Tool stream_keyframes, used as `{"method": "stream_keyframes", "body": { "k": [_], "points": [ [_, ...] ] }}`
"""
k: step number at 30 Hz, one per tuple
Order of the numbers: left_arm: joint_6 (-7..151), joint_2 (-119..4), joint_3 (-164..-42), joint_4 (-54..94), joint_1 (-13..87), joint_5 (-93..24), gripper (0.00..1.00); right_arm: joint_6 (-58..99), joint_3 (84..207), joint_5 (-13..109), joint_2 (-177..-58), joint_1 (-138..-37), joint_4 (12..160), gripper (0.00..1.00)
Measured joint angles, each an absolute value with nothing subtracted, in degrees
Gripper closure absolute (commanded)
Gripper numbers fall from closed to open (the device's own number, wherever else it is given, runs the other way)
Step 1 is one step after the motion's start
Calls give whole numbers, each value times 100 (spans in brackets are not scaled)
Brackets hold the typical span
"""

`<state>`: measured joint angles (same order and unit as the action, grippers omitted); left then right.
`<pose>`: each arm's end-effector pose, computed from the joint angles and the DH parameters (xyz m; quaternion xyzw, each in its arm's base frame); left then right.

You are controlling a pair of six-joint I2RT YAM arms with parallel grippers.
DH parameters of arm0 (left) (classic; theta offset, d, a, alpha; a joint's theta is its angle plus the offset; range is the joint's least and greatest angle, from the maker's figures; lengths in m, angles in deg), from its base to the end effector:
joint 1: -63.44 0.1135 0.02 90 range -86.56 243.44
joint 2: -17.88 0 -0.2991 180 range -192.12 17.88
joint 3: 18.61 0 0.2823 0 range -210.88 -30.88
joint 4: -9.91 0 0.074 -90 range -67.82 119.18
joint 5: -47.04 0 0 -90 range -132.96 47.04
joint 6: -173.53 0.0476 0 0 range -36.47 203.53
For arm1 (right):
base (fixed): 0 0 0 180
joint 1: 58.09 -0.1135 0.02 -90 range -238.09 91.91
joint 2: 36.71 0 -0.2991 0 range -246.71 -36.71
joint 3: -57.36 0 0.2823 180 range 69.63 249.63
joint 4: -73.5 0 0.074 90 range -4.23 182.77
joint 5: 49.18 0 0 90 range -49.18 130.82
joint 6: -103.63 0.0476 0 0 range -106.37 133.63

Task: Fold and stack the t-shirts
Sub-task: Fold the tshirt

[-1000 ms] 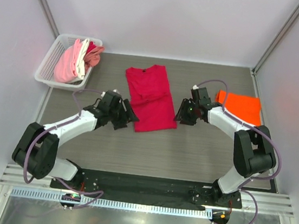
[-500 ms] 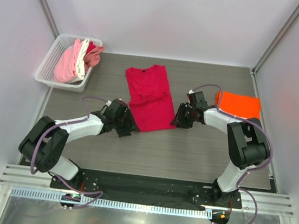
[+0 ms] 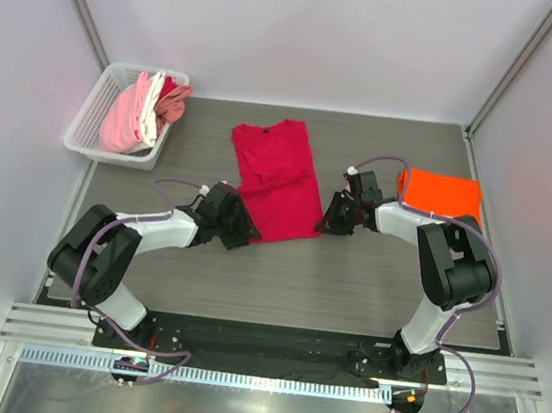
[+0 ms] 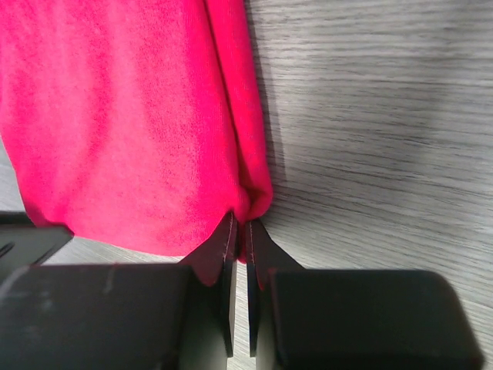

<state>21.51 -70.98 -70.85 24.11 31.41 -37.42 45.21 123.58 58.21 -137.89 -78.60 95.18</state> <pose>0.2666 -0.1722 0.1501 -0.2278 0.9132 -0.2761 0.1950 0.3463 0.1447 0.1454 0.0481 0.9467 0.2547 0.1913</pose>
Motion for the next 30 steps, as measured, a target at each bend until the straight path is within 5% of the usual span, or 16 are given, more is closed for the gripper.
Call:
{"method": "stream_keyframes", "body": {
  "k": [5,13,23,30],
  "points": [
    [2029,-7351,-7094,2118,3126,-3836,100,4523,12295,5825,-13750,-7860,9440,99],
    [2118,-7362,-7277,2383,3160,-3814,100,4571,12177,5788,-13532,-7860,9619,99],
    [2866,-6396,-9336,4249,3853,-3585,100,4634,13941,5576,-12834,-7860,10860,99],
    [2785,-4845,-7924,4278,3412,-3364,100,4774,12708,5653,-11365,-8007,10869,99]
  ]
}}
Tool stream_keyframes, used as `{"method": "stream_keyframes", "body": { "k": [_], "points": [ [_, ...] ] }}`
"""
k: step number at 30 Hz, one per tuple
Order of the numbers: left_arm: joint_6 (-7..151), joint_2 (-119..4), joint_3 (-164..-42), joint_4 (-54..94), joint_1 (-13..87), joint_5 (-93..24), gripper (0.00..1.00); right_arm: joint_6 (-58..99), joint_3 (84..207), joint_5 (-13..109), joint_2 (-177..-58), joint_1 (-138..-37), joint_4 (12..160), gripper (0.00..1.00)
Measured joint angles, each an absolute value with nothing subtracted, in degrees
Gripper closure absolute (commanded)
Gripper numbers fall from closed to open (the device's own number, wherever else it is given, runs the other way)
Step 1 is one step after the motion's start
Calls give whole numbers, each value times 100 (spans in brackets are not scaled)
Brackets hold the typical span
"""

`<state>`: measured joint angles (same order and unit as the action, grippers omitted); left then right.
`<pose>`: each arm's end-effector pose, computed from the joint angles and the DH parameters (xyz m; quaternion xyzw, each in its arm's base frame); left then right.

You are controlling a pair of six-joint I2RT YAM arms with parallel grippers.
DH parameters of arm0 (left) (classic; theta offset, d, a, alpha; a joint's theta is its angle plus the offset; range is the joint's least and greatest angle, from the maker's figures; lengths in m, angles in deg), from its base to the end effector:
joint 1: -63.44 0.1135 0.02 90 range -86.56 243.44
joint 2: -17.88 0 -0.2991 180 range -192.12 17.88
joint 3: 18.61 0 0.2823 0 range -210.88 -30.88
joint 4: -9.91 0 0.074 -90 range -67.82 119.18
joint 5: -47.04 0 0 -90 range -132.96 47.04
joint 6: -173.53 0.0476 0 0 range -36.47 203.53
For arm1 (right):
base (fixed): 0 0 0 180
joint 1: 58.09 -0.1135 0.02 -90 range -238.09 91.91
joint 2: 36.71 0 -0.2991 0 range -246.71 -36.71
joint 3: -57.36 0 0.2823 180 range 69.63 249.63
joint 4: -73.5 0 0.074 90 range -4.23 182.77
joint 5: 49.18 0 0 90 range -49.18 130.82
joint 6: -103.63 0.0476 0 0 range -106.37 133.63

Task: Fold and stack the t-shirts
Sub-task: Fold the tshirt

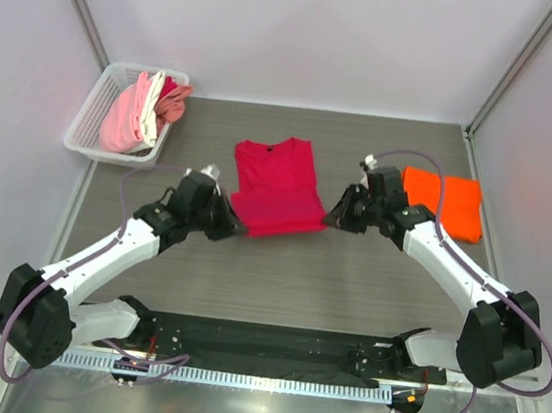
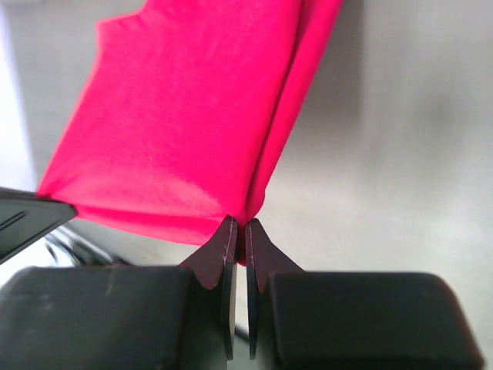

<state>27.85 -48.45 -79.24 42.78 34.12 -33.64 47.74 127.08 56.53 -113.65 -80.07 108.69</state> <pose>0.2364 -0.1416 0.2840 -0.1704 0.8824 -0.3461 0.2694 0.2928 0.1321 0.2886 0.0409 0.9072 0.2983 0.2940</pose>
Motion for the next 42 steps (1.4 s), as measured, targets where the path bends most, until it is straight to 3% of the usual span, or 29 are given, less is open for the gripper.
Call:
{"method": "stream_keyframes", "body": {
  "k": [4,8,10,11,13,14,15,23,30,35,42],
  "points": [
    [2492,-4598,-6860,4398,2833,-3324,100,4899,11691,5716,-10882,-8203,11136,99],
    [2227,-4176,-6552,4468,2208,-3353,100,5043,11036,5655,-10048,-8459,11422,99],
    [2096,-3913,-6475,4455,1928,-3458,98,5113,10854,5598,-9652,-8581,11468,90],
    [2053,-3806,-6431,4450,1801,-3504,80,5143,10767,5565,-9470,-8636,11492,64],
    [1976,-3666,-6338,4450,1517,-3591,56,5222,10586,5493,-9151,-8724,11534,52],
    [1961,-3645,-6300,4477,1416,-3609,45,5253,10498,5443,-9016,-8752,11582,52],
    [1908,-3636,-6252,4516,1281,-3659,41,5275,10428,5379,-8898,-8769,11665,50],
    [1891,-3321,-6292,5432,1106,-4415,23,5113,10767,4813,-9296,-8776,12028,58],
    [2361,-3299,-6630,5716,1950,-4846,29,4759,11449,4634,-10596,-8776,11573,46],
    [2695,-3977,-6525,5141,2806,-4730,37,4492,11947,4612,-11492,-8809,11162,49],
    [3047,-5216,-6550,4216,2942,-4701,37,4212,12540,4601,-12594,-8868,10686,55]
  ]
}}
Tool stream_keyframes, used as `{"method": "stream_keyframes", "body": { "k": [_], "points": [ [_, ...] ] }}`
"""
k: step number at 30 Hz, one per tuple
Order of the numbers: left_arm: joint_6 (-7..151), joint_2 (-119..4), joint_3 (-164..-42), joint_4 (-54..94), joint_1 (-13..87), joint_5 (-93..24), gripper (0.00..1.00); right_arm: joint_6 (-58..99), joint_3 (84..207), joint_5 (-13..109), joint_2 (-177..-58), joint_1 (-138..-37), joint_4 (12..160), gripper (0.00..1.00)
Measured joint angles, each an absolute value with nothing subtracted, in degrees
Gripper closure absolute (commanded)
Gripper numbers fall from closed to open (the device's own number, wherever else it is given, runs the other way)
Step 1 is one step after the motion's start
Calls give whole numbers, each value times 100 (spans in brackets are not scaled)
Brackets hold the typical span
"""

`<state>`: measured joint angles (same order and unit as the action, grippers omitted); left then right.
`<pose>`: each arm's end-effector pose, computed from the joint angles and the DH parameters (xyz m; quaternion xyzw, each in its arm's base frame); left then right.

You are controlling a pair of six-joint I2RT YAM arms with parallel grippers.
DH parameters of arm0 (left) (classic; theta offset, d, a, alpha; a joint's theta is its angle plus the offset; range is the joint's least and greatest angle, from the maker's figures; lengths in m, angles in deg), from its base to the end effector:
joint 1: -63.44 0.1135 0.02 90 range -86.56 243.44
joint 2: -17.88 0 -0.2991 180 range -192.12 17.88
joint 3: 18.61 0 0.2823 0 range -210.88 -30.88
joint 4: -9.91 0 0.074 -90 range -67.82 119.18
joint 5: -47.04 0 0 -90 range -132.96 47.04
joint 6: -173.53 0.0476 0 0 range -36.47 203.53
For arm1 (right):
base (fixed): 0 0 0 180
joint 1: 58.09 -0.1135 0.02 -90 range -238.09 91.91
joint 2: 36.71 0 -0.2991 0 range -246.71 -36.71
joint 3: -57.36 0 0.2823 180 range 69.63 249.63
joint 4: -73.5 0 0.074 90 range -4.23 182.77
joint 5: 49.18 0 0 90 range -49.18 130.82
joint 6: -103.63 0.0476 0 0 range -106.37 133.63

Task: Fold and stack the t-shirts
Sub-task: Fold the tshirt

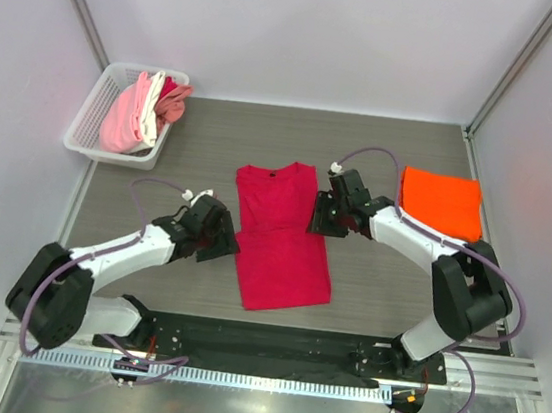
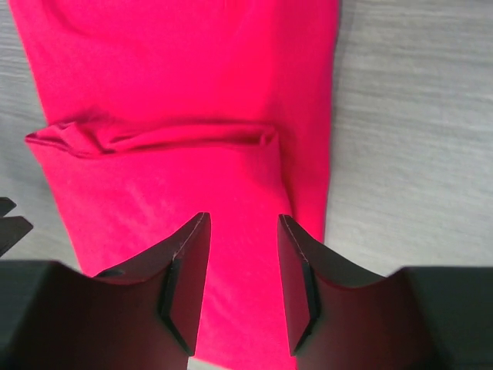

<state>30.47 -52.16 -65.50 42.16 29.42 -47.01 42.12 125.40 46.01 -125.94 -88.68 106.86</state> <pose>0.2061 -0.1351 0.1837 -0.1682 0.9393 -0.1803 0.2387 0.2988 0.1816 0.2116 -0.0312 0.9511 0.1875 0.2433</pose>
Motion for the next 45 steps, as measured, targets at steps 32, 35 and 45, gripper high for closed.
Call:
{"method": "stream_keyframes", "body": {
  "k": [32,35,45],
  "points": [
    [3303,-7190,-7505,3226,3073,-4896,100,3917,12933,4568,-13536,-8887,10257,99],
    [3307,-7161,-7505,3233,3075,-4896,100,3917,12931,4571,-13514,-8887,10251,99],
    [3458,-6055,-7478,3486,3073,-4894,100,3941,12677,4499,-12495,-8890,10270,99]
  ]
}}
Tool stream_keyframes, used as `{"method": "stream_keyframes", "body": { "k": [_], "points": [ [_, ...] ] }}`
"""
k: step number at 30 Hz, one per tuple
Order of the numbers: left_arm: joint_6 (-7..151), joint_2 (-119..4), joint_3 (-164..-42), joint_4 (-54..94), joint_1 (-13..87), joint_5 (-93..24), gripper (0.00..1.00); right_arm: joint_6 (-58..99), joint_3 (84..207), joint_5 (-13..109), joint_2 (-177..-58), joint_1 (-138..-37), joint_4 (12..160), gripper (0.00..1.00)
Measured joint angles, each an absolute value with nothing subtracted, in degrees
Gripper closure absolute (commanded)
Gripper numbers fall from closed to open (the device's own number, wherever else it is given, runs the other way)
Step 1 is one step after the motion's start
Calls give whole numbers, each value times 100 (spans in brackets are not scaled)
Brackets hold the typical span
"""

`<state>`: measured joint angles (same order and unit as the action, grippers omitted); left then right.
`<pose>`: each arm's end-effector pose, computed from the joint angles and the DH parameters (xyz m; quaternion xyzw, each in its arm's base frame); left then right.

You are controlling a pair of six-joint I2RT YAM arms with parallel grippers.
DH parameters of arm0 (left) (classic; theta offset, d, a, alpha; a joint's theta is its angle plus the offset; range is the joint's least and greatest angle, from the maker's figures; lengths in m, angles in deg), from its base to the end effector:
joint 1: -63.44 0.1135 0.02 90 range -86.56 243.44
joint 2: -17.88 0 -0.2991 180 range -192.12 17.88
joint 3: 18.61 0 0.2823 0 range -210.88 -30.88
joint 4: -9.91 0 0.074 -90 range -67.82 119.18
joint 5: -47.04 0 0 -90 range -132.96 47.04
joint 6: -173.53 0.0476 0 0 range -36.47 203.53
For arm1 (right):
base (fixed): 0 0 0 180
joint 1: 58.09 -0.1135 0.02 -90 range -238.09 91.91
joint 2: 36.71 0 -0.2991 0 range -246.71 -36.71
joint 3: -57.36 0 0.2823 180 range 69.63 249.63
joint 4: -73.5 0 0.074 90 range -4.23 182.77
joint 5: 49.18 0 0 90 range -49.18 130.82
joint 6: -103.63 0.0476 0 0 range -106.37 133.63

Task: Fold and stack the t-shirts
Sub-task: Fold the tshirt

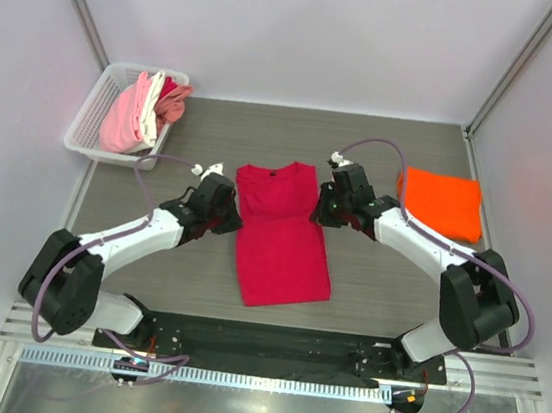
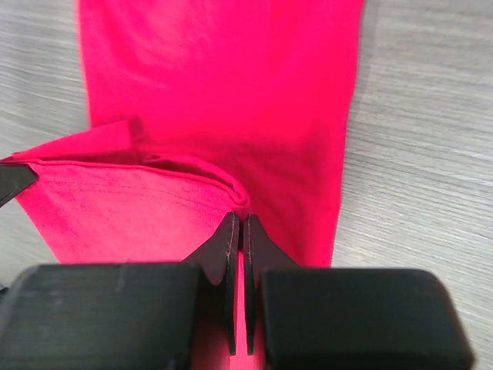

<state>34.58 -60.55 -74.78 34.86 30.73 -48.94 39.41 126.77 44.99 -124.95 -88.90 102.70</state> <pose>0.2582 -0.1599 0.2105 -0.1502 0.9178 -0.2014 0.3074 0.3068 0.1870 0.2310 -0.0540 0.9316 0.1996 0.2990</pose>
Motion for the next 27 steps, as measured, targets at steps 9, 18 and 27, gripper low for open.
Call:
{"method": "stream_keyframes", "body": {
  "k": [9,18,27],
  "points": [
    [3502,-5808,-7463,3416,3058,-4868,100,3941,12638,4287,-12067,-8857,10388,99],
    [3583,-6715,-7647,3148,3056,-4791,100,3935,12599,4280,-12137,-8708,10460,99],
    [3587,-7172,-7815,3076,3058,-4837,38,3928,12695,4173,-12998,-8636,10447,43]
  ]
}}
